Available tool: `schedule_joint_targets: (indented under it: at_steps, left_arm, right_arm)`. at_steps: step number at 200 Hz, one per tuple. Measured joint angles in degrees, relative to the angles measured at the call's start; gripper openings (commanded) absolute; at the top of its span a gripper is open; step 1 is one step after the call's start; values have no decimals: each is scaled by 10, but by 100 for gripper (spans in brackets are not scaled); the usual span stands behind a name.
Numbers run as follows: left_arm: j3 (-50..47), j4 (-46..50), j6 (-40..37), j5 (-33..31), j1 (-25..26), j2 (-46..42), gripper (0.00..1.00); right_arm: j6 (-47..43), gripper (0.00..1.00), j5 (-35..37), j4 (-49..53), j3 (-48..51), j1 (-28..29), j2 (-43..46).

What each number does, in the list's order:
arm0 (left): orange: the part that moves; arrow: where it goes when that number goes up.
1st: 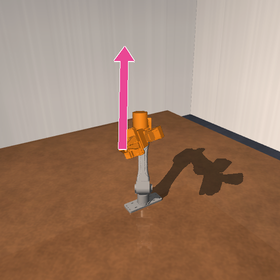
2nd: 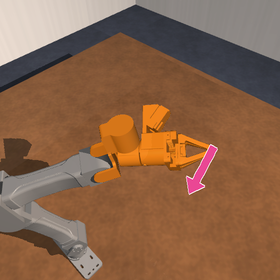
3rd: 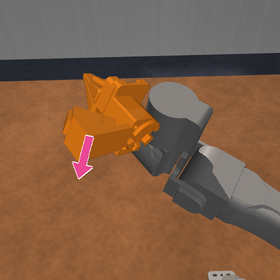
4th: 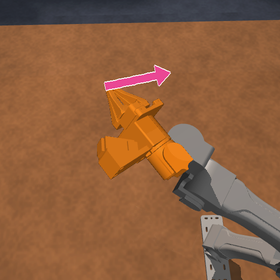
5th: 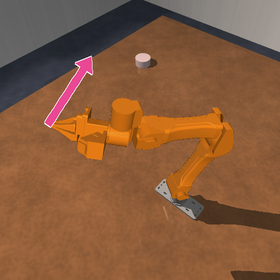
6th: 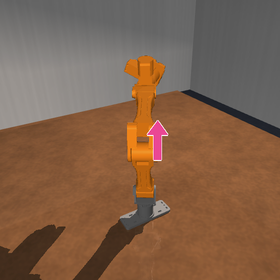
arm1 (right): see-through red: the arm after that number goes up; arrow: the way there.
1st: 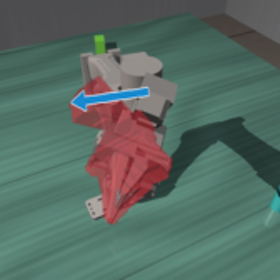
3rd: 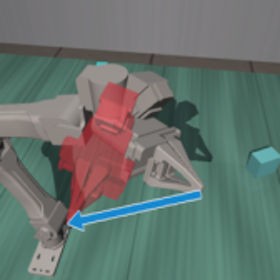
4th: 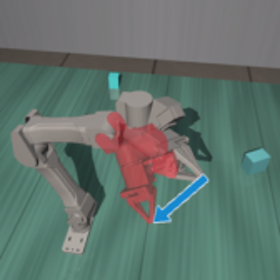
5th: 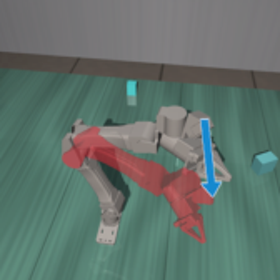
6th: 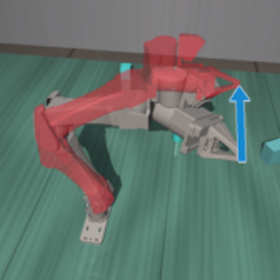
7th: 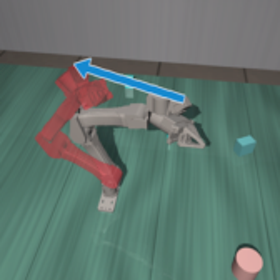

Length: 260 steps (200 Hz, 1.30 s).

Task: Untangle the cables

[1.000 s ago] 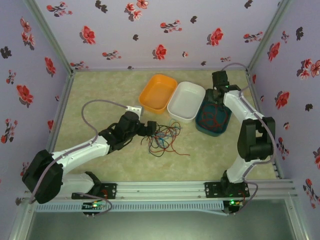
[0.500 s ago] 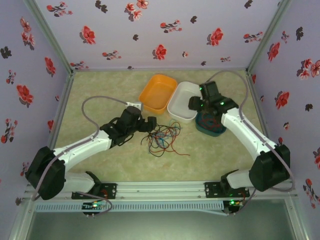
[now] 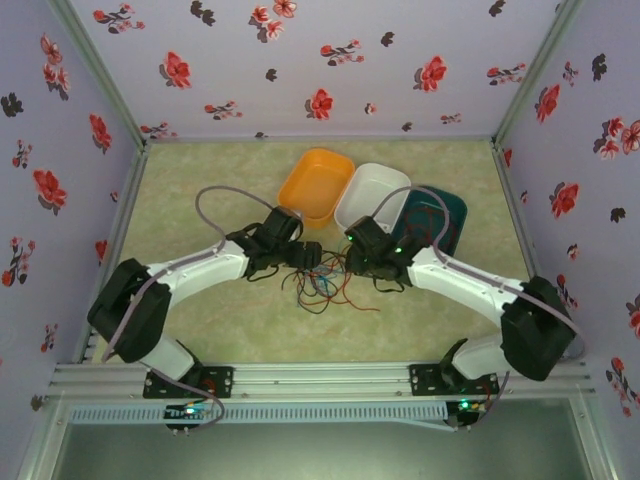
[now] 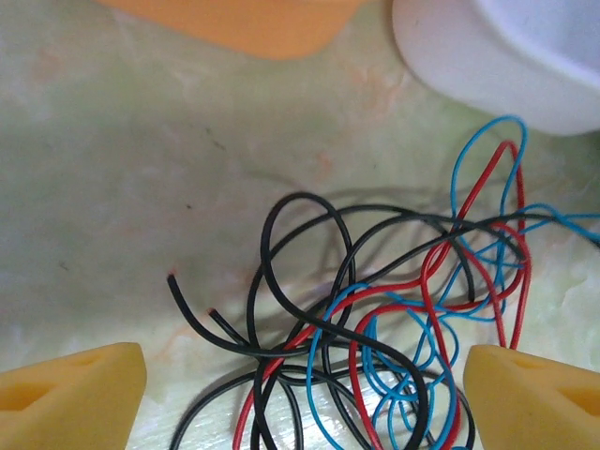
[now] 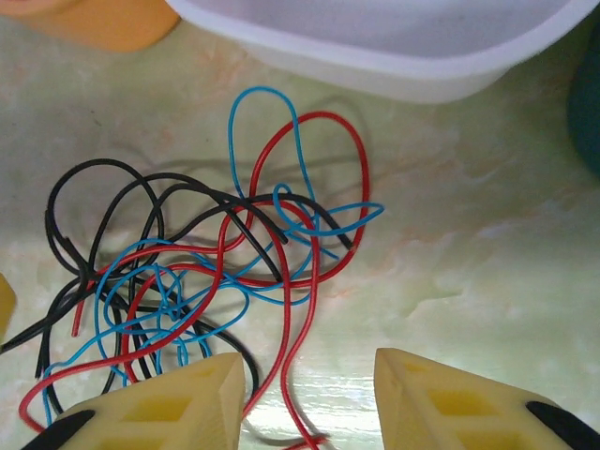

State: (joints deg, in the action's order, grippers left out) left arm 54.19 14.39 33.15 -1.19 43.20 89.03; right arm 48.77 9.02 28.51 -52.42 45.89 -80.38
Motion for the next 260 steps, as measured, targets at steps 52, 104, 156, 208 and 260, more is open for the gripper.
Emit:
schedule_joint_targets:
  at_steps: [52, 104, 156, 208, 260]
  left_arm:
    - [-3, -3, 22, 16, -3, 20, 77]
    - [-57, -21, 53, 32, -9, 20, 66]
    - [-85, -49, 81, 48, -11, 20, 60]
    - [-98, -74, 99, 52, -12, 20, 53]
    - [-104, -87, 106, 54, -12, 20, 49]
  right_arm:
    - [45, 33, -9, -24, -12, 24, -107]
    - [59, 31, -29, -37, -44, 31, -157]
    - [73, 31, -35, -40, -51, 48, -167]
    - [90, 32, -27, -29, -44, 52, -162]
    - [105, 32, -33, -30, -27, 55, -158]
